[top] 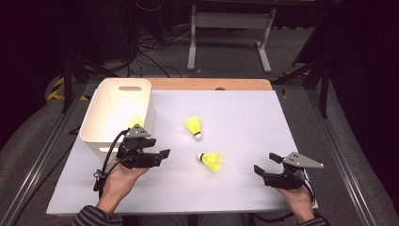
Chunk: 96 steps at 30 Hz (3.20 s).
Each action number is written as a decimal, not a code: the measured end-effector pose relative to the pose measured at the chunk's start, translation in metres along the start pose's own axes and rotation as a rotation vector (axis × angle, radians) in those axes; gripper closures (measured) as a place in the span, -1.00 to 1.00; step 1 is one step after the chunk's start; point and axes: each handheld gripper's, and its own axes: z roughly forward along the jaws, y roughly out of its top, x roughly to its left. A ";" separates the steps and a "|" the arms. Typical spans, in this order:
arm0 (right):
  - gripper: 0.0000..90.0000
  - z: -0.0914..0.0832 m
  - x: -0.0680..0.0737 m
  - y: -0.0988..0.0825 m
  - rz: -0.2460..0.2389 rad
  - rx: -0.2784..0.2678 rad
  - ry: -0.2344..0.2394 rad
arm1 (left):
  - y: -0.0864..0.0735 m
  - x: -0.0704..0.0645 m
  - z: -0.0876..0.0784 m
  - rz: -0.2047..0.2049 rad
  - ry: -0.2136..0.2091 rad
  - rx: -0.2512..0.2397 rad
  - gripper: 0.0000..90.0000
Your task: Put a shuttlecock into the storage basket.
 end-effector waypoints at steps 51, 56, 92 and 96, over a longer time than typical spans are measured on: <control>-0.62 0.000 0.002 0.001 0.012 -0.009 0.010 | -0.053 0.002 0.008 0.001 0.017 0.023 -0.27; -0.62 0.000 0.002 0.001 0.016 -0.014 0.013 | -0.058 0.004 0.005 -0.016 0.021 0.015 -0.27; -0.63 0.000 0.009 0.006 0.037 -0.040 0.033 | -0.094 0.021 -0.022 -0.070 0.078 -0.035 -0.30; -0.64 0.001 0.012 0.008 0.040 -0.045 0.037 | -0.098 0.023 -0.025 -0.085 0.079 -0.043 -0.31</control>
